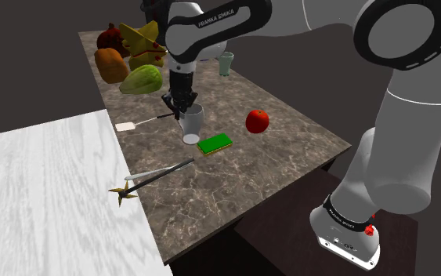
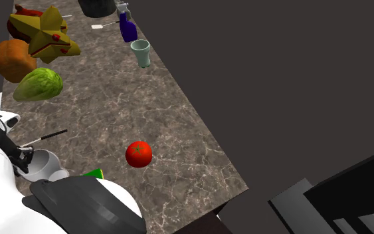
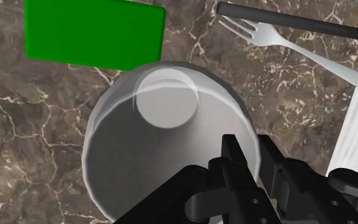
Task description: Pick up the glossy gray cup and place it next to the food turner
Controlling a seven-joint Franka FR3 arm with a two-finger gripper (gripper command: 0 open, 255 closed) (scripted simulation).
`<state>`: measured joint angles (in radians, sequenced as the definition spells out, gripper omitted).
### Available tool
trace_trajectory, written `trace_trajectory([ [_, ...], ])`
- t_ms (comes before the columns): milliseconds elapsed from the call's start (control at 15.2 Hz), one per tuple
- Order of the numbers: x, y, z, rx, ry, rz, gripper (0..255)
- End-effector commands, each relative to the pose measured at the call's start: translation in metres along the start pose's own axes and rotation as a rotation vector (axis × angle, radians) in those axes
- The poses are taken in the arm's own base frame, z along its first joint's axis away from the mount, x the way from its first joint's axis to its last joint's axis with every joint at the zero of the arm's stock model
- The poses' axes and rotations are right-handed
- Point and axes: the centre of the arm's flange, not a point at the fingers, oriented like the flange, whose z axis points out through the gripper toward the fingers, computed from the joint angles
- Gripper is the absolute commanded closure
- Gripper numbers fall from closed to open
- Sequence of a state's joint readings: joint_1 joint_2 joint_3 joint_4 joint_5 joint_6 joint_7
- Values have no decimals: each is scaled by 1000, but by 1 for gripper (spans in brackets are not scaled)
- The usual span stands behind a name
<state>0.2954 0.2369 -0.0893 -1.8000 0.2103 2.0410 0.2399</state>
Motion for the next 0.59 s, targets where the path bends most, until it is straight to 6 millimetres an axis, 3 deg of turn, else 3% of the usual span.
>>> trace_trajectory([
  [0,0,2,10,0,1,0,255],
  [132,1,4,19,0,1,0,255],
  [528,1,4,19,0,1,0,255],
])
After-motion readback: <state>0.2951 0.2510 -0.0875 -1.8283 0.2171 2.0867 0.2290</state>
